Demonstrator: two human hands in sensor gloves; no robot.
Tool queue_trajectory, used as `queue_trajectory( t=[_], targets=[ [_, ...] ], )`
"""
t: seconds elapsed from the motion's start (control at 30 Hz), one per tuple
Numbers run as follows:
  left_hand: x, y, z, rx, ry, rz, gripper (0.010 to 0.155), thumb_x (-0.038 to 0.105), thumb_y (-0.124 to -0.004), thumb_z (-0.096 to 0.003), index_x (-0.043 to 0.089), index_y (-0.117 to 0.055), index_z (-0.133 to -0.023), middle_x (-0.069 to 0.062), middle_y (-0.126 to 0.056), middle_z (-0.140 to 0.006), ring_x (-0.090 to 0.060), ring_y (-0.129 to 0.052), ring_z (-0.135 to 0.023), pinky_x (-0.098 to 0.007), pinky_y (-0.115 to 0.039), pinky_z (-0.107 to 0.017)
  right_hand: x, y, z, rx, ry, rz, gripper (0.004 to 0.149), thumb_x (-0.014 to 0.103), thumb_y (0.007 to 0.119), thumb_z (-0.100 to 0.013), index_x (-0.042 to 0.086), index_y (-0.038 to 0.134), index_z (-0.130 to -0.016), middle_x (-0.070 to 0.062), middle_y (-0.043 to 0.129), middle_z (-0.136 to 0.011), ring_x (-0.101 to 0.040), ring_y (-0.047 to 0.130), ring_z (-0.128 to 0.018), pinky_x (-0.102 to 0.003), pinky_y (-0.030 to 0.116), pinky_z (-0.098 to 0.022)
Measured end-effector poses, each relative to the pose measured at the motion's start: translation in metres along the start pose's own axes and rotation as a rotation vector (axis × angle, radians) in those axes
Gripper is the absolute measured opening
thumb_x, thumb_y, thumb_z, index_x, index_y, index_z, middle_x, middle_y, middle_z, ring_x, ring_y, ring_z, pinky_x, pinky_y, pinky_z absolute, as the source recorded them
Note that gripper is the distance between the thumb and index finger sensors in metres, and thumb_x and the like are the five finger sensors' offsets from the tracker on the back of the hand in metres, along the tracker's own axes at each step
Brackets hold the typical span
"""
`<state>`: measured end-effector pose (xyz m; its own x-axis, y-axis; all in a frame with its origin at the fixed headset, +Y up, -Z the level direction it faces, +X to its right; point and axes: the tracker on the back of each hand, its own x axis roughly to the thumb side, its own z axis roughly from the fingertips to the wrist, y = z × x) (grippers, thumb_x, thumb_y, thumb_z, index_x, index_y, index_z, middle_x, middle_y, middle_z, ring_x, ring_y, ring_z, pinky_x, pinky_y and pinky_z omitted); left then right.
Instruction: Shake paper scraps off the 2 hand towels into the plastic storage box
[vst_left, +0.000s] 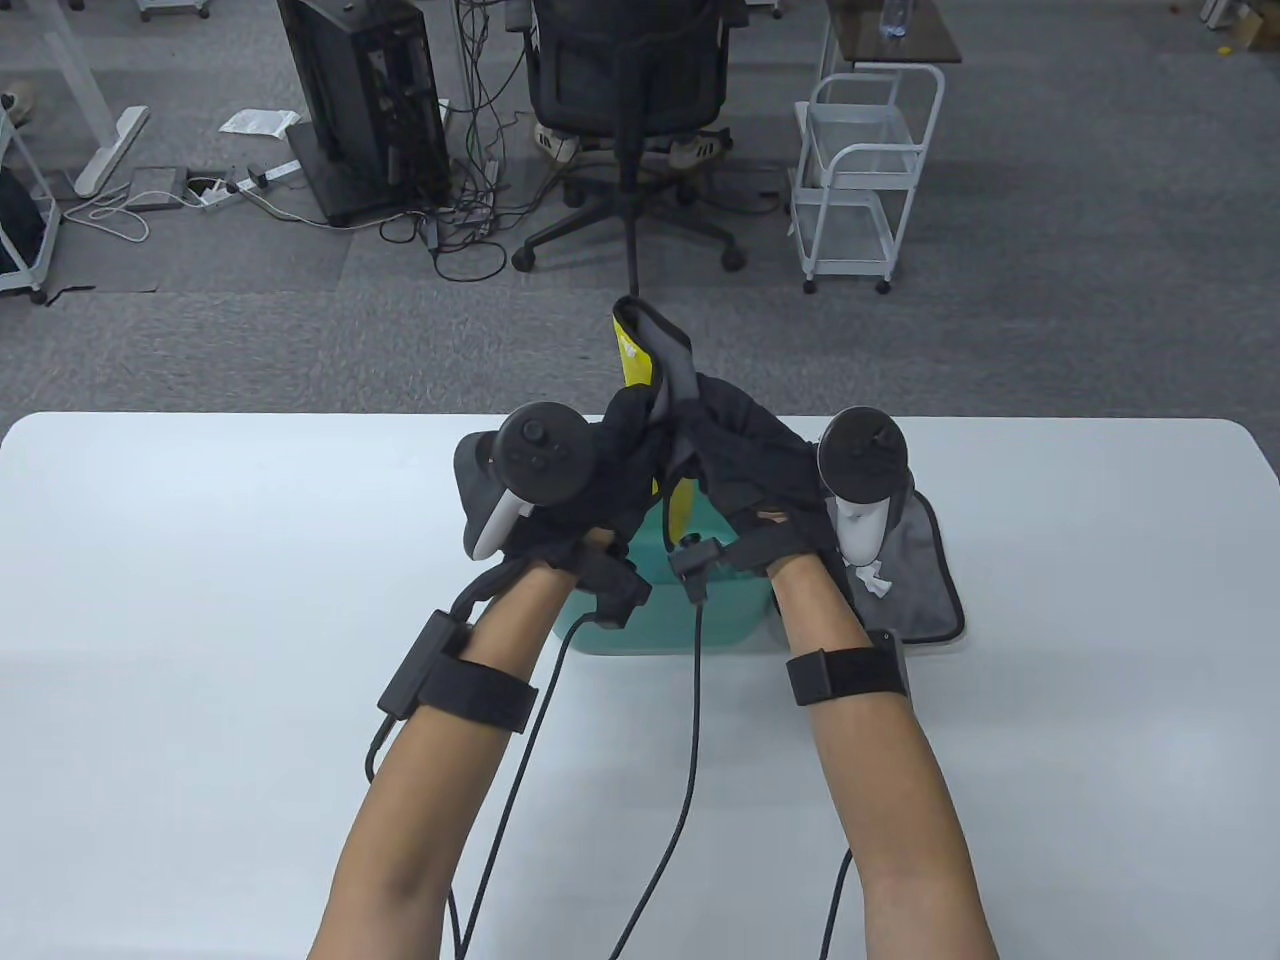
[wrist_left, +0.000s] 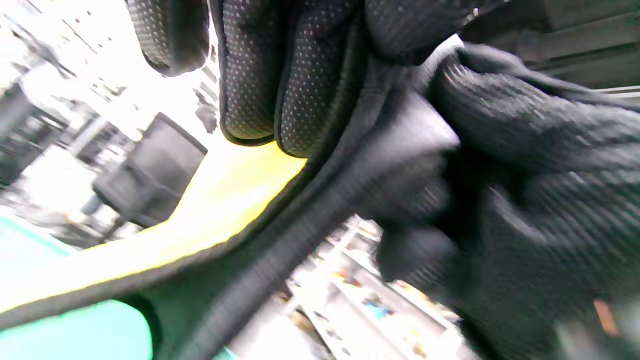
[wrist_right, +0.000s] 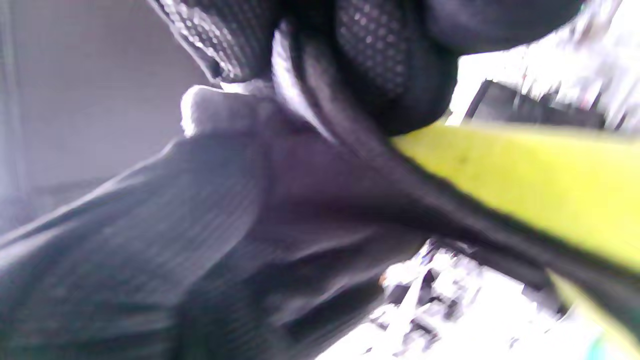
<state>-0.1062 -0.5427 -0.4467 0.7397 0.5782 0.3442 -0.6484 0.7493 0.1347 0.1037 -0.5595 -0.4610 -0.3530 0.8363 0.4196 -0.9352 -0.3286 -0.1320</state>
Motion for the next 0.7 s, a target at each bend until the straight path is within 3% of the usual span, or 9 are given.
queue_trajectory(
  t=[0.07, 0.13, 0.3, 0.43, 0.53, 0.63, 0.7],
  targets=[
    [-0.022, -0.014, 0.002, -0.018, 0.037, -0.043, 0.047, 0.039, -0.067, -0.0541, 0.018, -0.059, -0.095, 0.003, -0.093, -0.075, -0.028, -0.100, -0.079, -0.052, -0.075, -0.068, -0.022, 0.003, 0.007, -0.020, 0.030, 0.096, 0.040, 0.033, 0.080, -0.055, 0.011, 0.079, -0.089, -0.011, 0.097, -0.069, -0.030, 0.098, -0.040, -0.038, 0.085, -0.026],
    [-0.038, -0.028, 0.005, -0.003, 0.055, 0.035, 0.046, 0.037, -0.069, -0.0531, 0.016, -0.062, -0.094, 0.000, -0.095, -0.073, -0.032, -0.101, -0.076, -0.055, -0.074, -0.066, -0.038, 0.008, 0.013, -0.046, 0.057, -0.011, 0.040, 0.032, 0.080, -0.055, 0.010, 0.079, -0.089, -0.012, 0.097, -0.069, -0.031, 0.097, -0.040, -0.039, 0.084, -0.026],
    [-0.028, -0.019, 0.008, 0.053, 0.029, -0.068, 0.046, 0.039, -0.067, -0.0547, 0.019, -0.058, -0.096, 0.004, -0.092, -0.077, -0.028, -0.098, -0.082, -0.054, -0.071, -0.072, -0.027, 0.001, 0.011, -0.089, -0.020, 0.009, 0.040, 0.032, 0.080, -0.055, 0.010, 0.078, -0.089, -0.012, 0.097, -0.069, -0.031, 0.097, -0.041, -0.039, 0.084, -0.026],
    [-0.036, -0.033, 0.010, 0.021, 0.036, -0.202, 0.046, 0.038, -0.068, -0.0537, 0.018, -0.060, -0.095, 0.002, -0.093, -0.075, -0.029, -0.100, -0.079, -0.055, -0.071, -0.070, -0.050, 0.008, 0.016, -0.059, 0.060, 0.086, 0.040, 0.033, 0.080, -0.055, 0.010, 0.078, -0.089, -0.012, 0.097, -0.069, -0.031, 0.097, -0.041, -0.039, 0.084, -0.026],
    [-0.026, -0.032, 0.013, 0.060, -0.002, -0.211, 0.046, 0.038, -0.068, -0.0542, 0.019, -0.058, -0.095, 0.003, -0.092, -0.077, -0.029, -0.098, -0.081, -0.055, -0.069, -0.072, -0.040, 0.006, 0.015, -0.085, 0.015, 0.001, 0.040, 0.032, 0.081, -0.055, 0.010, 0.078, -0.089, -0.013, 0.096, -0.069, -0.032, 0.097, -0.041, -0.040, 0.083, -0.026],
    [-0.030, -0.046, 0.012, 0.009, 0.035, -0.353, 0.047, 0.038, -0.068, -0.0537, 0.018, -0.059, -0.095, 0.002, -0.093, -0.076, -0.029, -0.099, -0.080, -0.054, -0.070, -0.071, -0.054, 0.009, 0.019, -0.040, 0.084, 0.136, 0.040, 0.032, 0.080, -0.055, 0.010, 0.078, -0.089, -0.012, 0.096, -0.069, -0.031, 0.097, -0.041, -0.039, 0.084, -0.026],
    [-0.030, -0.048, 0.013, 0.032, 0.009, -0.392, 0.046, 0.038, -0.068, -0.0538, 0.018, -0.059, -0.095, 0.003, -0.093, -0.076, -0.028, -0.100, -0.080, -0.053, -0.071, -0.071, -0.054, 0.007, 0.020, -0.061, 0.081, 0.084, 0.040, 0.032, 0.080, -0.055, 0.010, 0.078, -0.089, -0.013, 0.097, -0.069, -0.031, 0.097, -0.040, -0.039, 0.084, -0.025]
  ],
)
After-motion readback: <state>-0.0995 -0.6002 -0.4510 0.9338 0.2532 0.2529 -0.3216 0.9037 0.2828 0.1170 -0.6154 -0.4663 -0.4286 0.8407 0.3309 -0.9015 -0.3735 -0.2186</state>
